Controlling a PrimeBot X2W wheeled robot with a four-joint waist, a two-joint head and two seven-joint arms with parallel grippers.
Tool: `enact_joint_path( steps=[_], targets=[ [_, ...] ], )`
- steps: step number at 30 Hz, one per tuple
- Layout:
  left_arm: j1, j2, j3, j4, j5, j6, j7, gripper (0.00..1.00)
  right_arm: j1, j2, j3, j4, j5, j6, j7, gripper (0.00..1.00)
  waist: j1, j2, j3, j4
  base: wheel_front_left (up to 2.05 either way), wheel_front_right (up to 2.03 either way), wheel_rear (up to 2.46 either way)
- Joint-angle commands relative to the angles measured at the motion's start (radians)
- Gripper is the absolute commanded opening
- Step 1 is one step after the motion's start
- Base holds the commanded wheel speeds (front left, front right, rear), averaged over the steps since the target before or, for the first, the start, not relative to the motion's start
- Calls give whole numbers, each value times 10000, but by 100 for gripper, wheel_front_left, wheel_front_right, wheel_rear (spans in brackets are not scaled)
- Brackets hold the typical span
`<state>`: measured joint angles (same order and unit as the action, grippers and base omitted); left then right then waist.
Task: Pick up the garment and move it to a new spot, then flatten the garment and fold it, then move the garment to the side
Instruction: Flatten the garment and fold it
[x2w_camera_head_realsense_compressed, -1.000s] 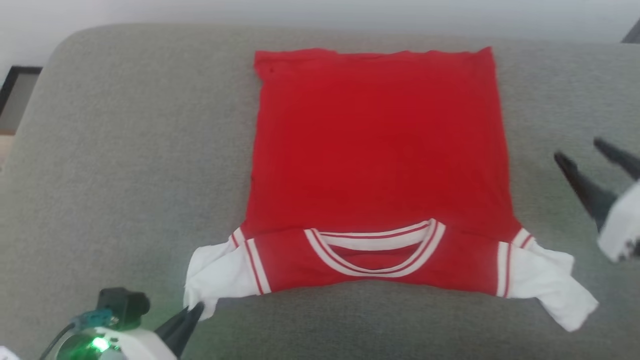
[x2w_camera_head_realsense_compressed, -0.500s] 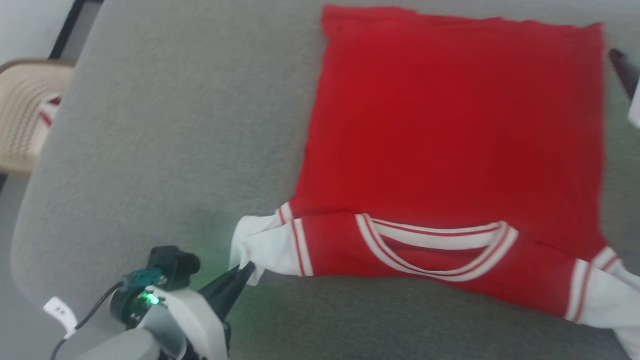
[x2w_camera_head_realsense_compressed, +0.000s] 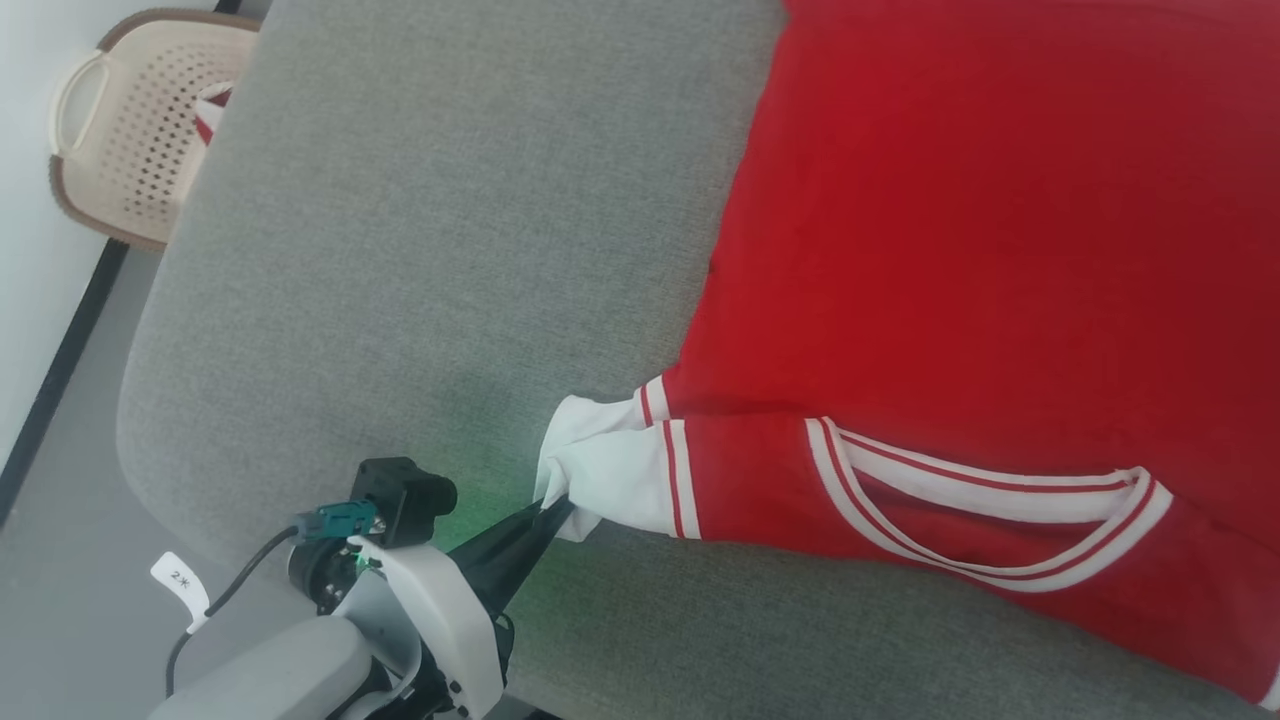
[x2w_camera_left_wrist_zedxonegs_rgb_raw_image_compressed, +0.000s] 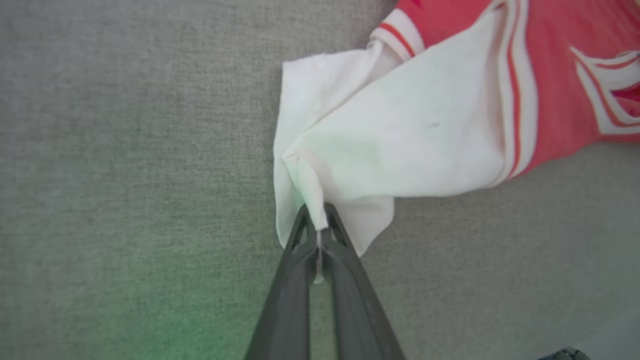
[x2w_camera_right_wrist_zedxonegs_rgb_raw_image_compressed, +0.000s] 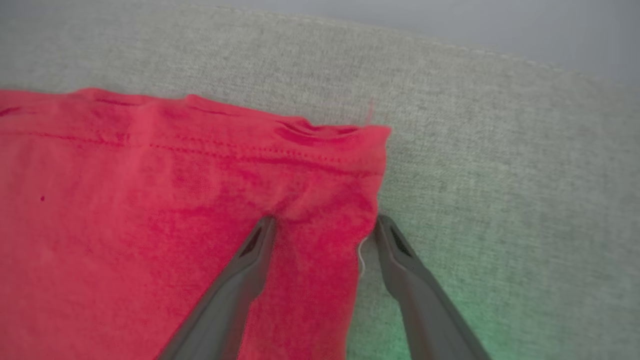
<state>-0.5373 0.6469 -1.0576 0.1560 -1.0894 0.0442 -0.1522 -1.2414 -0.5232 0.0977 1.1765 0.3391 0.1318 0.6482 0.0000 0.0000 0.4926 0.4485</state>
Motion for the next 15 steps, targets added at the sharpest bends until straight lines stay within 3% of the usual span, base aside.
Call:
enact_joint_path(
  steps=[1,2,3,10,15],
  targets=[
    [-112,-82,-35,222,108,-78,-37,0,670,298,125,904,-304,-21,801,100,0,0,71,57,0,0,0],
    [-125,-105,-22,293,94,-91,-35,0,657,354,151,1044,-425,-20,1073,43,0,0,79,46,0,0,0],
    [-140,-118,-11,353,82,-105,-52,0,641,419,202,1137,-521,-18,1327,0,0,0,80,27,0,0,0],
    [-102,-8,102,664,10,-101,-203,0,484,599,536,665,-614,-20,929,0,0,0,-150,-422,0,0,0],
    [34,189,198,620,-59,-31,-261,0,779,899,1116,-385,174,-11,825,0,0,0,-501,-866,0,0,0]
  ],
)
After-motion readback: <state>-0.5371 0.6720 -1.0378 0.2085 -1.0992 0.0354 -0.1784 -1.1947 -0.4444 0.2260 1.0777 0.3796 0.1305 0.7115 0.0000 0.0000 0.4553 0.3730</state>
